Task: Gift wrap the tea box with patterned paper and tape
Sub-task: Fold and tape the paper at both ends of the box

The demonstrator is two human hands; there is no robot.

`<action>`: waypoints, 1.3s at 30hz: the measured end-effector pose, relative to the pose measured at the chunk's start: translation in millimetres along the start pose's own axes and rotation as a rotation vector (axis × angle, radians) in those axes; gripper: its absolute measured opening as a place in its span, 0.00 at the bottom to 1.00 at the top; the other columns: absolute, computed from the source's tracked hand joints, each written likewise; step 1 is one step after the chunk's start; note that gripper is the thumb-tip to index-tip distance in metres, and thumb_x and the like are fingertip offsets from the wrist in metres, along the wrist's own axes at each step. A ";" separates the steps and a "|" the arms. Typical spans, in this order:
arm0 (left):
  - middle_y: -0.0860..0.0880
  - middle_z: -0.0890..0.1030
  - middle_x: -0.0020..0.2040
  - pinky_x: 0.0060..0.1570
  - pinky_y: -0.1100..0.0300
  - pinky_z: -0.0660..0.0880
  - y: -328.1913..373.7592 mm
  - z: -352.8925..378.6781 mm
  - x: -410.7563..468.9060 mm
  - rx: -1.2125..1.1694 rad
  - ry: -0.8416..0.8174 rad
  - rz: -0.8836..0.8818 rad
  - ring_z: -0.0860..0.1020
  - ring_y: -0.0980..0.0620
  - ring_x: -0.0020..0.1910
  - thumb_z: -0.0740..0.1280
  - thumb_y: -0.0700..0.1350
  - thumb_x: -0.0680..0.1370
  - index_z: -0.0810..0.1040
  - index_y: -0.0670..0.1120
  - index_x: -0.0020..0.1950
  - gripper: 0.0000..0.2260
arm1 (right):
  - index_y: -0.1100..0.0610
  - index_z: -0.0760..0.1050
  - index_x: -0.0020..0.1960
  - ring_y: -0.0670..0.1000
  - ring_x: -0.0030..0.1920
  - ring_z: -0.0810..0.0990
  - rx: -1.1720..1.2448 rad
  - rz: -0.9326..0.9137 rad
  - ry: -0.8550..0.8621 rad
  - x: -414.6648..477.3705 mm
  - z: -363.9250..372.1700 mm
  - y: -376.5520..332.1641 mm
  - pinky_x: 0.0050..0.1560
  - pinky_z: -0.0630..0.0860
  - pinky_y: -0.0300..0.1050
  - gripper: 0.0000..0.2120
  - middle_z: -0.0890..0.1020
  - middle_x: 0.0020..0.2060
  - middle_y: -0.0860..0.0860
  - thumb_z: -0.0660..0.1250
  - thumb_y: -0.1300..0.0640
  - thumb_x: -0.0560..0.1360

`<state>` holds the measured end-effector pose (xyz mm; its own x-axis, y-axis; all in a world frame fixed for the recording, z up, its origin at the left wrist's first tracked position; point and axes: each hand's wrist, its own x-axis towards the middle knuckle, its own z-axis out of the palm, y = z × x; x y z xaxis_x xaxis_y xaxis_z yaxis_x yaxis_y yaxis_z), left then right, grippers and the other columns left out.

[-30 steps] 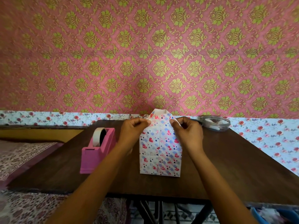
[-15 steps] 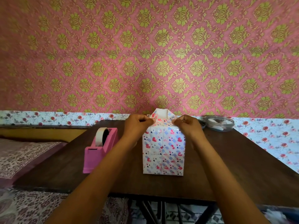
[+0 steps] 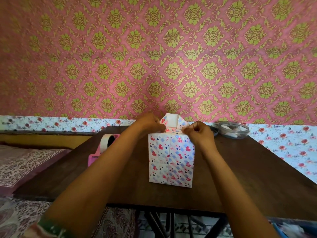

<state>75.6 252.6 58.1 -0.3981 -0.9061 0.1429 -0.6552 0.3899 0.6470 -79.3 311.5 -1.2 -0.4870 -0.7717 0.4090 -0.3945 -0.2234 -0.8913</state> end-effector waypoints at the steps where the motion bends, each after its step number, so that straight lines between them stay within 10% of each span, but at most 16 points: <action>1: 0.49 0.76 0.37 0.34 0.62 0.69 1.2 -2.1 1.6 -0.012 -0.043 -0.015 0.75 0.52 0.38 0.69 0.44 0.74 0.72 0.45 0.35 0.09 | 0.54 0.70 0.39 0.53 0.46 0.78 0.004 0.012 -0.003 0.8 -0.3 -0.7 0.51 0.74 0.50 0.08 0.78 0.40 0.52 0.68 0.59 0.73; 7: 0.45 0.72 0.64 0.40 0.62 0.71 4.7 -0.4 7.6 -0.131 -0.142 -0.041 0.73 0.48 0.54 0.70 0.44 0.74 0.71 0.45 0.60 0.16 | 0.56 0.65 0.49 0.53 0.45 0.74 0.109 0.160 -0.069 9.7 -4.8 -7.1 0.42 0.73 0.46 0.15 0.73 0.43 0.53 0.71 0.62 0.70; 14: 0.42 0.74 0.64 0.39 0.61 0.72 -1.9 5.4 11.7 -0.227 -0.112 -0.085 0.75 0.52 0.45 0.68 0.44 0.75 0.68 0.42 0.65 0.20 | 0.57 0.67 0.55 0.52 0.43 0.78 0.058 0.302 -0.153 21.4 -8.4 -18.7 0.38 0.75 0.44 0.17 0.76 0.47 0.55 0.71 0.61 0.71; 22: 0.43 0.76 0.53 0.35 0.62 0.73 -6.3 7.3 13.4 -0.298 -0.108 -0.078 0.75 0.53 0.37 0.69 0.44 0.74 0.70 0.44 0.57 0.14 | 0.59 0.76 0.58 0.57 0.50 0.79 -0.780 -0.498 0.047 -50.4 13.8 -26.7 0.44 0.72 0.43 0.15 0.81 0.52 0.56 0.59 0.53 0.78; 34: 0.41 0.76 0.60 0.33 0.63 0.71 -3.1 5.2 6.7 -0.257 -0.100 -0.079 0.73 0.54 0.37 0.68 0.45 0.76 0.68 0.40 0.65 0.20 | 0.57 0.76 0.62 0.58 0.54 0.80 -1.098 -0.514 -0.136 -54.1 16.5 -10.6 0.60 0.73 0.56 0.29 0.82 0.54 0.56 0.56 0.38 0.72; 39: 0.42 0.75 0.60 0.48 0.55 0.72 -19.6 -2.5 7.2 -0.508 0.012 -0.128 0.74 0.47 0.53 0.59 0.52 0.80 0.65 0.43 0.69 0.21 | 0.56 0.72 0.66 0.58 0.62 0.75 -1.062 -0.526 -0.125 -55.9 15.0 -18.3 0.66 0.66 0.53 0.29 0.77 0.62 0.55 0.55 0.39 0.73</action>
<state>87.2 238.0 48.3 -0.3254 -0.9445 0.0455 -0.3034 0.1499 0.9410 -33.1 349.8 -10.7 -0.0165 -0.7987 0.6015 -0.9995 0.0298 0.0122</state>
